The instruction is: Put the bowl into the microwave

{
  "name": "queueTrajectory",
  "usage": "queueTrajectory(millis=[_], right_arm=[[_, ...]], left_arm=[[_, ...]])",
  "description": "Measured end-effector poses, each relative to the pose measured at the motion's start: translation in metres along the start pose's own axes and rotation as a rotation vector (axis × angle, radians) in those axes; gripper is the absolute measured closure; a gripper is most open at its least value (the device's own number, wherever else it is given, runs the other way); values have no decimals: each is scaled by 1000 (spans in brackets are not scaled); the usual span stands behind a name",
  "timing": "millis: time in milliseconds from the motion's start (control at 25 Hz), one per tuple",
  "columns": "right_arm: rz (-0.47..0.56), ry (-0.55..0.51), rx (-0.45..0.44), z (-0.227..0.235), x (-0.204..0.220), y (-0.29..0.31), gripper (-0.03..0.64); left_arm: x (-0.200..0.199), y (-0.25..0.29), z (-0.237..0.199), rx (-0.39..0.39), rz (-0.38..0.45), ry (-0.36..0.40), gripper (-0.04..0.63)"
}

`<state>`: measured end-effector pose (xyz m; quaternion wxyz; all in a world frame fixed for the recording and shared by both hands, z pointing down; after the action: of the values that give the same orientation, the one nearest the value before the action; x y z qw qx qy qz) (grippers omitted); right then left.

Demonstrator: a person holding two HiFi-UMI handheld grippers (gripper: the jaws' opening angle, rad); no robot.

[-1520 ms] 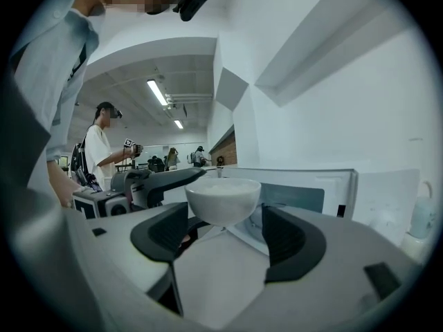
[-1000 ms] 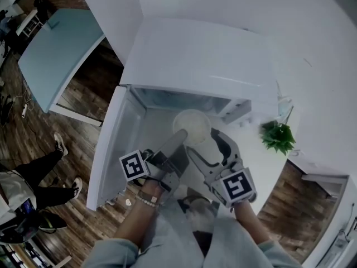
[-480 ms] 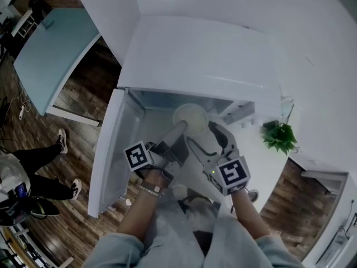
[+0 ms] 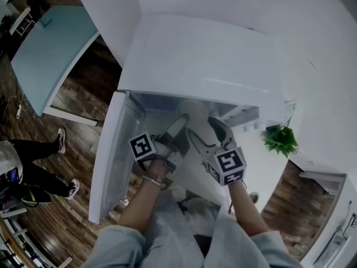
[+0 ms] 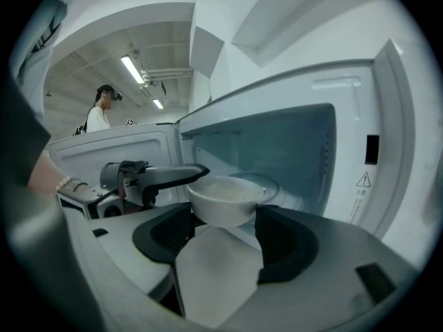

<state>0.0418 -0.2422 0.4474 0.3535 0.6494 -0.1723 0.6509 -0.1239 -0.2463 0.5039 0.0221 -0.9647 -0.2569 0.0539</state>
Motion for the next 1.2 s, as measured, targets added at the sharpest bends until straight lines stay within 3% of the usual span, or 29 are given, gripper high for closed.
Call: queueTrajectory(millis=[840,1200], right_arm=[[-85,-15,11,20,16,28,325],[-119,-5,38,26,17,40,371]], left_arm=[[-16,21,-26,-51,12,12,333],[-15,23,-24,-74,-28,60,342]])
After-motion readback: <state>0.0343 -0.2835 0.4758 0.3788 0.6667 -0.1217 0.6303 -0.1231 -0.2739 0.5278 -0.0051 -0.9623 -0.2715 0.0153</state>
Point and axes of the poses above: the fingertips, and each gripper's own axes: y forward along the fingers, z to its right, x out of its underside, the point moved 10 cm from there along -y, backward along the fingers, and after that the axes turned 10 degrees about z, right-handed, at the moved point
